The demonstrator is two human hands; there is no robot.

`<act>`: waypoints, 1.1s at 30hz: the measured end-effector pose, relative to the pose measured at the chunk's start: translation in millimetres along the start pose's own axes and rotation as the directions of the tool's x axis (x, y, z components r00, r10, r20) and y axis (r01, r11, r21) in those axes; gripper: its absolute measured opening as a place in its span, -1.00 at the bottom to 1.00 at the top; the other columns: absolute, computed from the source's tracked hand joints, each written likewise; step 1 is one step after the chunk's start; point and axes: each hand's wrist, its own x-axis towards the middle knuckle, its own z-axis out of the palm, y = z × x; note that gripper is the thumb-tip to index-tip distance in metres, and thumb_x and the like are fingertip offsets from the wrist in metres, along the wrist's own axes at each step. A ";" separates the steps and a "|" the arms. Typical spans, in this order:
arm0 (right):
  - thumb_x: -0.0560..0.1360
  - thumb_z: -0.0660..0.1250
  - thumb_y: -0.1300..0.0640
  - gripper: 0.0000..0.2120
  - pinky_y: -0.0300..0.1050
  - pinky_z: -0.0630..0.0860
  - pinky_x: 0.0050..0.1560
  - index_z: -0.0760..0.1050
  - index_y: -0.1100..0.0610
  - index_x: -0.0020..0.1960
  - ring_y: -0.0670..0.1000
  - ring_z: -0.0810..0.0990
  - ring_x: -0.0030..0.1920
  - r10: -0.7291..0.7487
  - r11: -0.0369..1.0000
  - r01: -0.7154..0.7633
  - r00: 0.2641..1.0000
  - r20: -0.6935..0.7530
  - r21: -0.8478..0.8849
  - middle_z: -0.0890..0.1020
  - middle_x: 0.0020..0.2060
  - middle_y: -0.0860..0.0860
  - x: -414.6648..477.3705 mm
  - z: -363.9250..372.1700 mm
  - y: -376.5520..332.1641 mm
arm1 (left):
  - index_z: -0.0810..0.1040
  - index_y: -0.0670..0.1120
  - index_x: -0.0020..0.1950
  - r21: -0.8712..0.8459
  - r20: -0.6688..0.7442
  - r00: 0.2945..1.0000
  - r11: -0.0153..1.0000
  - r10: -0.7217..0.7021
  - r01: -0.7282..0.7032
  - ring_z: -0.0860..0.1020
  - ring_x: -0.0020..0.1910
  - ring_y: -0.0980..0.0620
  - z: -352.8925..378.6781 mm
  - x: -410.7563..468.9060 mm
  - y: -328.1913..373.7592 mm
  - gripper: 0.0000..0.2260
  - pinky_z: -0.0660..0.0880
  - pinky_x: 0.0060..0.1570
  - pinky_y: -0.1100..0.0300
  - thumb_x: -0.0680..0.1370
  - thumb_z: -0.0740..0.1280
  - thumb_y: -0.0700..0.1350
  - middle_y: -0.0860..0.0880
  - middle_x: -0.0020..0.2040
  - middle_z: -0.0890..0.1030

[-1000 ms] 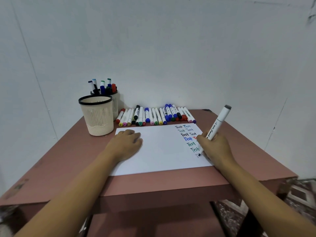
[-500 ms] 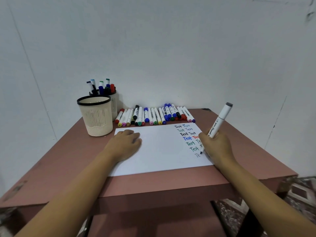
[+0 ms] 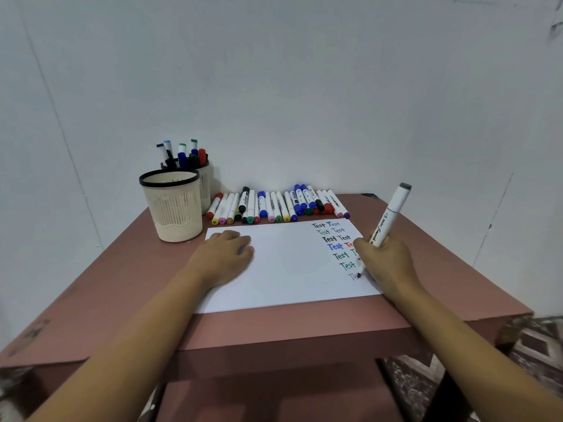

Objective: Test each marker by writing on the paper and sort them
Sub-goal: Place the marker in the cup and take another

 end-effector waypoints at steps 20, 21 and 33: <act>0.48 0.27 0.18 -0.76 -0.19 0.36 -0.44 0.32 0.16 -0.34 0.07 0.42 -0.44 0.013 1.000 -0.015 0.998 -0.068 -0.015 0.46 -0.38 0.11 2.8 -1.3 2.3 | 0.34 0.01 0.43 -0.004 0.012 1.000 1.000 -0.002 0.002 0.24 0.42 -0.04 0.1 1.0 -0.9 -0.61 0.21 0.38 0.06 0.63 0.04 0.07 -0.02 0.45 0.30; 0.49 0.27 0.18 -0.74 -0.21 0.35 -0.47 0.32 0.14 -0.35 0.05 0.43 -0.47 0.016 1.000 -0.016 0.998 -0.066 -0.008 0.46 -0.40 0.10 2.6 -1.8 2.4 | 0.35 0.01 0.42 -0.006 0.011 1.000 1.000 -0.004 0.004 0.24 0.42 -0.03 0.1 0.7 -0.7 -0.61 0.21 0.38 0.06 0.63 0.04 0.07 -0.02 0.45 0.31; 0.48 0.25 0.17 -0.77 -0.14 0.39 -0.37 0.31 0.13 -0.33 0.03 0.44 -0.45 0.044 0.999 -0.043 0.993 -0.111 0.008 0.46 -0.40 0.06 3.6 -1.2 2.2 | 0.44 -0.11 0.32 -0.145 0.008 1.000 0.989 -0.022 0.023 0.30 0.36 -0.05 -0.5 -0.7 -2.3 -0.67 0.23 0.30 0.12 0.63 0.07 -0.07 -0.08 0.38 0.37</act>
